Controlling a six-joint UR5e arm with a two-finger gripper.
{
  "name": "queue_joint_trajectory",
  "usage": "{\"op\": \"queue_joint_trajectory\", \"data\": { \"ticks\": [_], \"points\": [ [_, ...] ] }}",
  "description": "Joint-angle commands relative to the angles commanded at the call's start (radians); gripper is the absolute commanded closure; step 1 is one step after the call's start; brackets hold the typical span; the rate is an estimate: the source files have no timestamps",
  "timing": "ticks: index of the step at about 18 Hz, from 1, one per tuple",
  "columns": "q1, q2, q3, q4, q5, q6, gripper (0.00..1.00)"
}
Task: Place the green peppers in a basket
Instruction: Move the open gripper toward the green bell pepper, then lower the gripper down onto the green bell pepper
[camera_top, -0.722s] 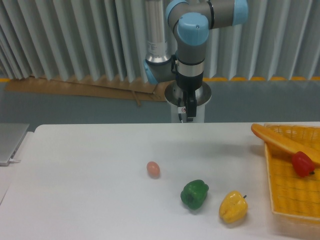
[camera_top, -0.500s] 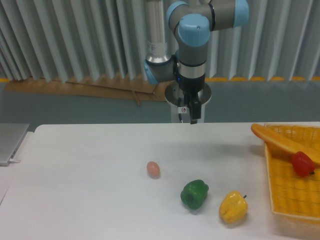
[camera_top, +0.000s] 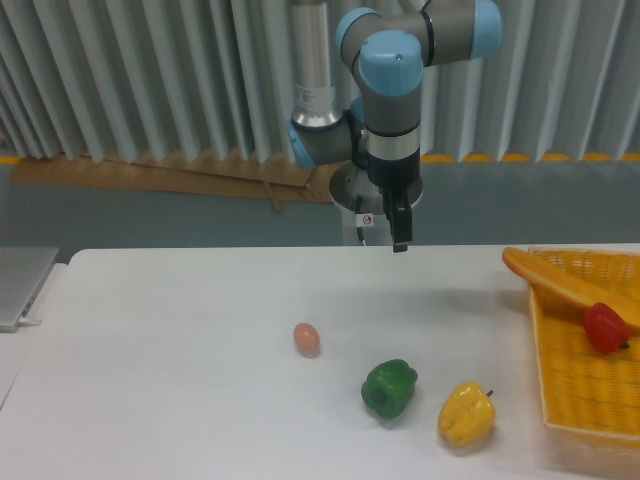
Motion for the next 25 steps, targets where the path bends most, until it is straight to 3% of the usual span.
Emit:
{"op": "queue_joint_trajectory", "data": {
  "ticks": [4,8,13,16,21,25],
  "points": [
    [0.014,-0.061,0.028,0.012,0.021,-0.022,0.0],
    [0.005,-0.135,0.031,0.104,0.066,-0.026,0.0],
    [-0.012,-0.187,0.04,0.139,0.063,-0.088,0.0],
    [-0.014,-0.206,0.04,0.158,0.052,-0.193,0.0],
    [-0.014,-0.23,0.04,0.244,-0.029,-0.451,0.0],
    [-0.014,-0.252,0.034,0.31,-0.066,-0.509,0.0]
  ]
}}
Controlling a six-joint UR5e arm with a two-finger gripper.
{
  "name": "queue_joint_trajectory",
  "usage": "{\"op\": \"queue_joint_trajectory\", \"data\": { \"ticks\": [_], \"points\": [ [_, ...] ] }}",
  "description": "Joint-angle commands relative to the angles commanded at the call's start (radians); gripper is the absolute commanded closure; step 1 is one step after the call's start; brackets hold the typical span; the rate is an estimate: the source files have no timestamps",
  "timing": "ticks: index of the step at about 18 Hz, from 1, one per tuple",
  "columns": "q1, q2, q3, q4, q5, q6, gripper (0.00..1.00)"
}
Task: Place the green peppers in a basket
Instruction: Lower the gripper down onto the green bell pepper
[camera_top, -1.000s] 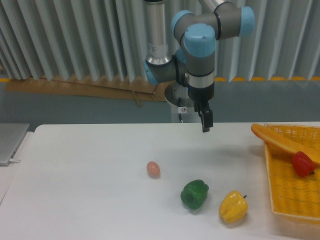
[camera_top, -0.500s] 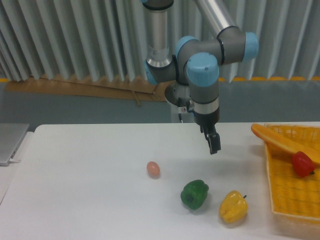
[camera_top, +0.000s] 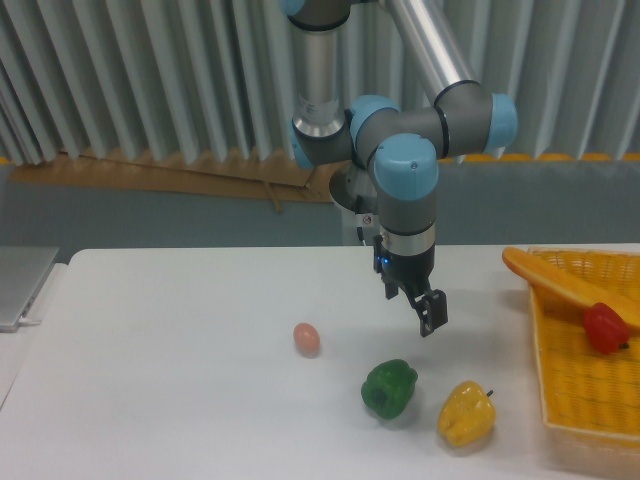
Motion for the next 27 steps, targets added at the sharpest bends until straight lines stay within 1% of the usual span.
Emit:
{"op": "queue_joint_trajectory", "data": {
  "ticks": [3,4,7,9,11,15,17,20,27],
  "points": [
    [0.002,-0.028,-0.003,0.048,0.0,-0.005,0.0],
    [0.002,-0.046,-0.003,0.061,0.001,-0.003,0.0],
    [0.0,-0.084,0.003,0.086,0.005,0.001,0.0],
    [-0.002,-0.101,0.006,0.089,0.011,0.017,0.0],
    [-0.014,-0.107,0.006,0.089,0.012,0.064,0.0],
    [-0.029,-0.12,0.006,0.088,0.015,0.064,0.0],
    [-0.041,-0.14,0.006,0.091,0.041,0.064,0.0],
    [-0.064,-0.17,0.008,0.111,0.069,0.051,0.0],
    [-0.064,-0.184,0.011,0.117,0.069,0.037,0.0]
  ]
}}
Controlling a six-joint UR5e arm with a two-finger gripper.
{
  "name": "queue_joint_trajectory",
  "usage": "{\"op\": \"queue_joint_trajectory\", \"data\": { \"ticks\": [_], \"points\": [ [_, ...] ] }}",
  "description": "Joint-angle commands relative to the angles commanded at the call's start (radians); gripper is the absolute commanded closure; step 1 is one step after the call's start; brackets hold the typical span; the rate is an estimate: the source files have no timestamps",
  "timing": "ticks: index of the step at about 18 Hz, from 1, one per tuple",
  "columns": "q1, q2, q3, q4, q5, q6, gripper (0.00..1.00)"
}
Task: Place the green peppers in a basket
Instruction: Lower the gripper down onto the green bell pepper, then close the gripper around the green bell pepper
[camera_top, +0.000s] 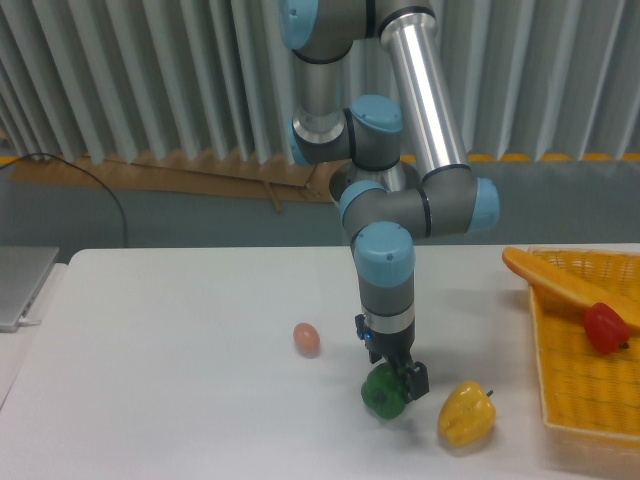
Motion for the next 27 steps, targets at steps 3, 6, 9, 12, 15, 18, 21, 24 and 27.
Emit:
{"op": "queue_joint_trajectory", "data": {
  "ticks": [3,6,9,12,15,18,21,24,27],
  "points": [
    [0.003,0.005,0.002,-0.003,0.002,0.005,0.0],
    [0.002,-0.002,0.0,-0.002,0.012,0.002,0.21],
    [0.0,-0.002,0.0,-0.002,0.035,0.011,0.29],
    [-0.002,-0.002,0.0,-0.003,0.055,0.009,0.38],
    [-0.002,-0.009,0.002,-0.002,0.055,0.009,0.43],
    [-0.002,-0.006,0.002,-0.002,0.055,0.009,0.45],
    [0.0,0.009,0.0,-0.003,0.052,0.009,0.48],
    [0.002,0.032,-0.003,-0.006,0.054,0.014,0.48],
    [0.003,0.067,-0.011,-0.011,0.051,0.014,0.48]
  ]
}}
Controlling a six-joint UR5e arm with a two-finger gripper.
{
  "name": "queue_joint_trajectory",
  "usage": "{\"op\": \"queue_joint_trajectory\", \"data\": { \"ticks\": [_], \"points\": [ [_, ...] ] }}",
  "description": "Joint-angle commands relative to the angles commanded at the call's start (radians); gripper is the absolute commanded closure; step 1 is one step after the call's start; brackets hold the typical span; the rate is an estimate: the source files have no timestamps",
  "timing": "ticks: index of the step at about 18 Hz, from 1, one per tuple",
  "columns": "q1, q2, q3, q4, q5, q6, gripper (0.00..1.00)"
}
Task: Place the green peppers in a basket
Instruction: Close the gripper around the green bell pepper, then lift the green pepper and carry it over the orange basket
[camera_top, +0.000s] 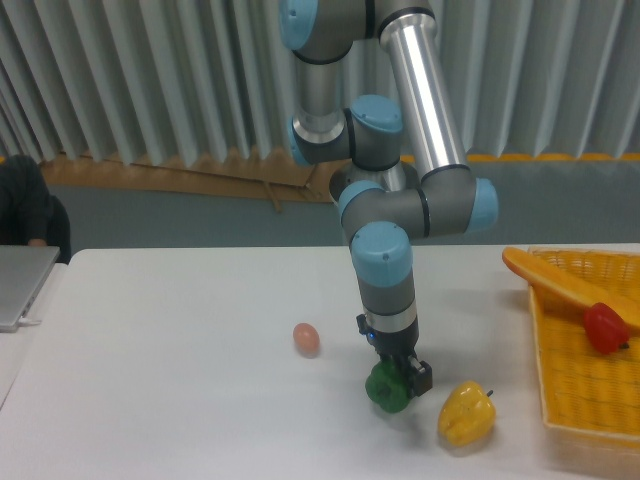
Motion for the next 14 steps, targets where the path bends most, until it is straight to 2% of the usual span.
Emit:
{"op": "queue_joint_trajectory", "data": {
  "ticks": [2,4,9,12,14],
  "points": [
    [0.002,0.025,-0.003,-0.005,0.0,0.006,0.48],
    [0.008,0.055,-0.012,-0.02,0.0,0.07,0.48],
    [0.04,0.109,-0.008,-0.127,0.005,0.204,0.5],
    [0.072,0.118,-0.008,-0.167,0.002,0.342,0.51],
    [0.101,0.146,-0.009,-0.196,0.005,0.441,0.51]
  ]
}}
